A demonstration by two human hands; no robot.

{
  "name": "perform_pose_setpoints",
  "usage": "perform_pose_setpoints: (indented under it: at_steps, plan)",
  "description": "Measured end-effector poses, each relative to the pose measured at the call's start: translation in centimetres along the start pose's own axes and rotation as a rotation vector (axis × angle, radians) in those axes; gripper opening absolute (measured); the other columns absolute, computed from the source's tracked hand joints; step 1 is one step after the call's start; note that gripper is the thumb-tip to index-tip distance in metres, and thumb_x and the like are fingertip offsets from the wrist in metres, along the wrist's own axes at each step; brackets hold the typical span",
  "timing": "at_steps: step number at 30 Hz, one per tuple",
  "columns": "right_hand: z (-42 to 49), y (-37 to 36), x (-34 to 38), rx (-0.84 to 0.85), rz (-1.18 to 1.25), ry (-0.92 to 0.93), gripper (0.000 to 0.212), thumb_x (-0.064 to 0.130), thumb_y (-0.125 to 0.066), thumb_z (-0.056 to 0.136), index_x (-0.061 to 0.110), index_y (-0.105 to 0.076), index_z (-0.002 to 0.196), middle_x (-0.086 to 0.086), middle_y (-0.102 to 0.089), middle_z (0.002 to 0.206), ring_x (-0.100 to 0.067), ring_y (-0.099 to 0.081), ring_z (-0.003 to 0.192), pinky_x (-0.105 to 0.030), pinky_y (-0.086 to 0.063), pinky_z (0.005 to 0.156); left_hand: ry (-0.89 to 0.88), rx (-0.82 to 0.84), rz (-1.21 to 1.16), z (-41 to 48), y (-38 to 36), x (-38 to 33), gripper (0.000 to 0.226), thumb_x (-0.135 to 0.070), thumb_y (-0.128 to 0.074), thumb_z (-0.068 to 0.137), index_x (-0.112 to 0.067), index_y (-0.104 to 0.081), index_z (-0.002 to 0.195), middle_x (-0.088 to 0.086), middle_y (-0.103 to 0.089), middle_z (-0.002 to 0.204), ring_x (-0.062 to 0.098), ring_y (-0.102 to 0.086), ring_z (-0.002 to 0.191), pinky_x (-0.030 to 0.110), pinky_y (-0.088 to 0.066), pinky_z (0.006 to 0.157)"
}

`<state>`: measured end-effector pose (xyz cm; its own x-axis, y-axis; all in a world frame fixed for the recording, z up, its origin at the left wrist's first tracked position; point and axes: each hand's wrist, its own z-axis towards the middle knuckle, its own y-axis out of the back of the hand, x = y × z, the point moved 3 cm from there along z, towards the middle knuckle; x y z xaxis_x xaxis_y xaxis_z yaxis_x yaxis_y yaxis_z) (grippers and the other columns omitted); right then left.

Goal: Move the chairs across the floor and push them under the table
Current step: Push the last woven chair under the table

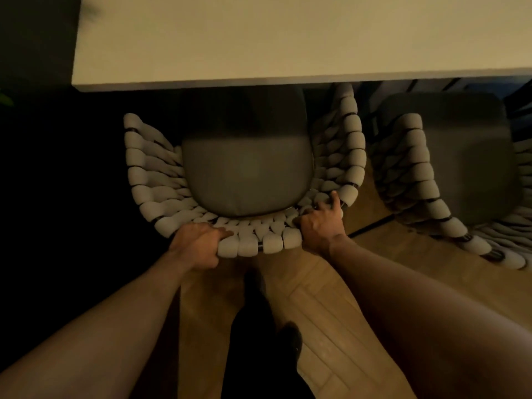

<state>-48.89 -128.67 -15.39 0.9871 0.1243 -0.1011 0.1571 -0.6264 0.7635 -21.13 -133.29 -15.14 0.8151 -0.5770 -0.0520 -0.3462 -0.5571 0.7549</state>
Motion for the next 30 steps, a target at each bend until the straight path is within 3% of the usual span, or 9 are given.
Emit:
perform_pose_setpoints:
  at_steps: [3,9,16,22,30]
  plan:
    - [0.1,-0.1,0.2,-0.012,-0.005,-0.021,0.034,0.048,-0.069,0.089,0.039,-0.069,0.122,0.004,-0.069,0.127,-0.032,-0.049,0.141,-0.074,-0.003,0.124,-0.001,-0.033,-0.020,0.0,-0.1,0.3,0.071,-0.043,-0.071,0.076,-0.053,-0.052,0.143,-0.010,-0.071,0.120,0.019,-0.067,0.108,0.034,-0.055,0.085]
    - [0.0,-0.4,0.4,-0.020,-0.017,-0.062,0.037,0.048,-0.069,0.092,0.040,-0.067,0.127,0.005,-0.068,0.132,-0.032,-0.046,0.145,-0.072,-0.004,0.125,0.002,-0.062,-0.046,-0.8,-0.4,0.0,0.062,-0.041,-0.074,0.079,-0.052,-0.058,0.138,-0.010,-0.073,0.112,0.019,-0.068,0.102,0.032,-0.048,0.077]
    - [-2.5,-0.2,2.1,0.126,0.027,-0.073,0.043,0.043,-0.073,0.090,0.040,-0.064,0.133,0.003,-0.065,0.134,-0.031,-0.047,0.143,-0.069,-0.012,0.125,-0.044,0.002,-0.043,-3.1,-0.2,-0.1,0.064,-0.030,-0.071,0.087,-0.054,-0.054,0.143,-0.007,-0.072,0.122,0.021,-0.066,0.111,0.037,-0.049,0.086]
    - [-5.1,-2.1,4.6,0.073,0.131,-0.102,0.037,0.039,-0.072,0.092,0.038,-0.065,0.128,0.005,-0.067,0.126,-0.029,-0.050,0.135,-0.067,-0.018,0.122,-0.098,0.018,0.026,-4.7,-1.0,0.8,0.066,-0.032,-0.066,0.086,-0.057,-0.051,0.146,-0.006,-0.070,0.127,0.023,-0.064,0.116,0.037,-0.053,0.095]
    - [-4.5,-2.5,4.5,0.041,0.133,-0.105,0.040,0.046,-0.073,0.090,0.040,-0.064,0.129,0.004,-0.066,0.125,-0.032,-0.048,0.134,-0.069,-0.020,0.118,-0.116,0.022,0.066,-2.9,-2.0,1.6,0.073,-0.037,-0.067,0.084,-0.055,-0.044,0.151,-0.009,-0.071,0.122,0.018,-0.067,0.109,0.032,-0.054,0.087]
